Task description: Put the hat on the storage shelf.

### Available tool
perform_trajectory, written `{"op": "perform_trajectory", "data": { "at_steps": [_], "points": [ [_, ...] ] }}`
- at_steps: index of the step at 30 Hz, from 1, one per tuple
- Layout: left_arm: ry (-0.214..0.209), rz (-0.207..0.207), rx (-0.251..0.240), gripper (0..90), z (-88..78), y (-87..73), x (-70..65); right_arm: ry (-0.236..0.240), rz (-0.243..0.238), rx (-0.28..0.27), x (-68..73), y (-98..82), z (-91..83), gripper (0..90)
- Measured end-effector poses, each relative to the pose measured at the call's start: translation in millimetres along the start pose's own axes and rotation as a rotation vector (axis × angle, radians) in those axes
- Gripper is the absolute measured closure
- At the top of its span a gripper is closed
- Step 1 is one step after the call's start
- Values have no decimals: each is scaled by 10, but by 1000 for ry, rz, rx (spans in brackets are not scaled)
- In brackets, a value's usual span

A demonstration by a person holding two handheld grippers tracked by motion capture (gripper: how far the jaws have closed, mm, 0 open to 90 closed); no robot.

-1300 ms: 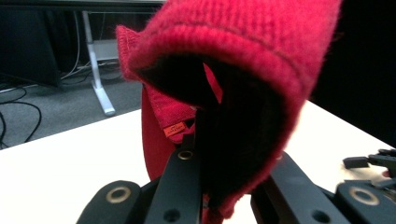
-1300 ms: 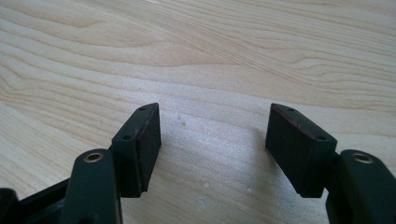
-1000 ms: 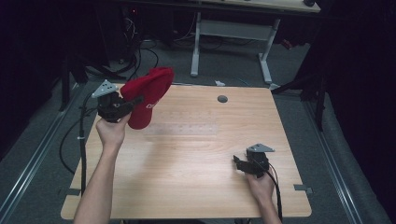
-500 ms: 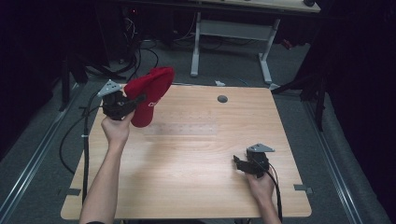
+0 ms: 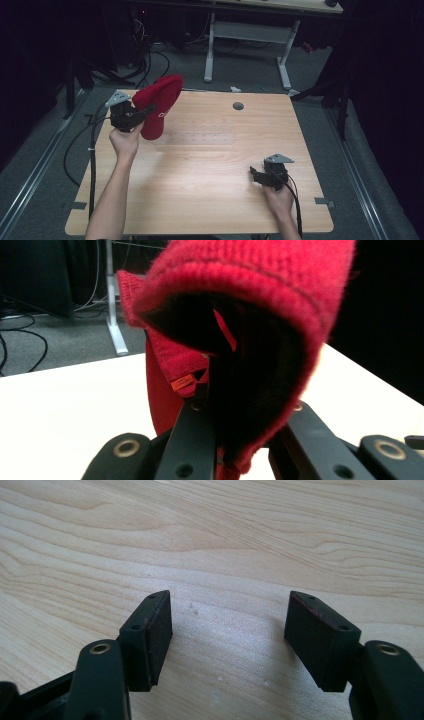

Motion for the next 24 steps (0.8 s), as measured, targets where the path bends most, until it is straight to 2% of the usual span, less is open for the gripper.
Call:
{"op": "perform_trajectory", "data": {
  "at_steps": [7,14,24],
  "points": [
    [35,-22,8,840,-63,-45,112,0,0,0,0,0,0,359],
    [69,-29,31,837,-129,-190,225,1,-1,0,2,0,0,357],
    [83,-61,46,828,-281,-273,317,1,-3,1,2,-1,-1,356]
  ]
}}
Point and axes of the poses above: each handheld gripper's, and its own axes: z roughly forward along the jaws, y roughly out of its top, x roughly to its left, the point moved 7 cm from there along z, roughly forward along the jaws, and after that the axes turned 1 degree about x, right-handed, at the moved point
